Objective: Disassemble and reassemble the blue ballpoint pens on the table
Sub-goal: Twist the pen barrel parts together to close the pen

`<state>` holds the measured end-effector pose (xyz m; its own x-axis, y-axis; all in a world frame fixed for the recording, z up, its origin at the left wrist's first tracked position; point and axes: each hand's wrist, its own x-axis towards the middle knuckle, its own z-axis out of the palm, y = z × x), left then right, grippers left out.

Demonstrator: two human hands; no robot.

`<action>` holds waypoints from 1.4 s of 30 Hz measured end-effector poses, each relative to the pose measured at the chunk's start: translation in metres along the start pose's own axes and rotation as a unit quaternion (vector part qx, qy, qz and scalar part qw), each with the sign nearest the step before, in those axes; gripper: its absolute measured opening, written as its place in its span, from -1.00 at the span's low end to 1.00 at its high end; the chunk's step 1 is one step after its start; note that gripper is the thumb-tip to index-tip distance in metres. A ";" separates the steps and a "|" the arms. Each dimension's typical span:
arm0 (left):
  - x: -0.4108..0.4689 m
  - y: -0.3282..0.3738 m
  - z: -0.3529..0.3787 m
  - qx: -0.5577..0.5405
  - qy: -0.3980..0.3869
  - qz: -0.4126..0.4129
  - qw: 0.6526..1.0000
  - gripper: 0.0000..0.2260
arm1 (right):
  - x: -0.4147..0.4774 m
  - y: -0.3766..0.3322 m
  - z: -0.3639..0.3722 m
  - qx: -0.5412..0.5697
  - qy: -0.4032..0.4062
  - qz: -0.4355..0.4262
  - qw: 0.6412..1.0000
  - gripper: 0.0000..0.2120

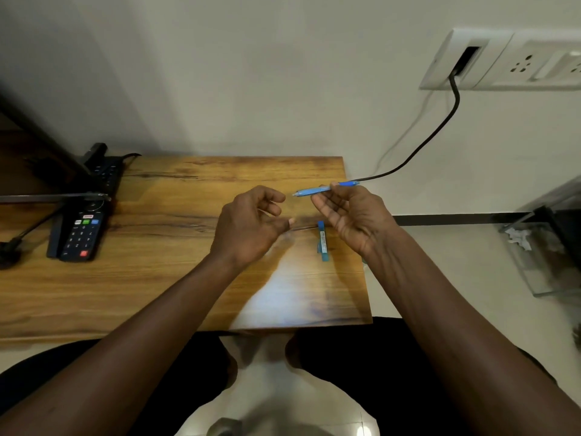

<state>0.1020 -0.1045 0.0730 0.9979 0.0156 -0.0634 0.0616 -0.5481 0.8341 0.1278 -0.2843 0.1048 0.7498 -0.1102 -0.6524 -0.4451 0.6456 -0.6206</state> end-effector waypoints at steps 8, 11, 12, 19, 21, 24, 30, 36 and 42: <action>-0.016 0.011 0.045 0.194 -0.096 0.118 0.969 -0.87 | 0.001 -0.004 -0.009 0.017 0.008 -0.003 1.000 -0.93; -0.017 0.010 0.050 0.214 -0.109 0.133 0.962 -0.90 | 0.002 -0.006 -0.011 0.014 0.006 0.000 1.000 -0.93; -0.017 0.008 0.052 0.217 -0.109 0.138 0.960 -0.87 | 0.002 -0.007 -0.012 0.015 0.007 0.000 1.000 -0.94; -0.017 0.008 0.059 0.199 -0.075 0.140 0.967 -0.95 | 0.004 -0.009 -0.016 0.017 0.005 -0.002 1.000 -0.98; -0.016 0.005 0.060 0.189 -0.072 0.121 0.972 -0.90 | 0.004 -0.009 -0.017 0.017 0.004 -0.001 1.000 -0.98; -0.014 -0.002 0.057 0.170 -0.067 0.097 0.978 -0.89 | 0.004 -0.010 -0.017 0.019 0.006 0.002 1.000 -0.99; -0.013 -0.001 0.051 -0.007 0.034 0.005 0.999 -0.89 | 0.004 -0.010 -0.015 0.023 0.011 -0.002 1.000 -0.96; -0.002 0.012 0.027 -0.294 0.084 -0.058 0.950 -0.92 | 0.005 -0.009 -0.010 0.018 0.017 -0.001 1.000 -0.97; -0.001 0.018 0.016 -0.327 0.060 -0.035 0.942 -0.93 | 0.001 -0.006 -0.006 0.006 0.012 -0.002 1.000 -0.96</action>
<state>0.1014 -0.1275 0.0792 0.9838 0.1481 -0.1012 0.0885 0.0901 0.9920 0.1286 -0.2922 0.1050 0.7393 -0.1305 -0.6607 -0.4370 0.6535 -0.6180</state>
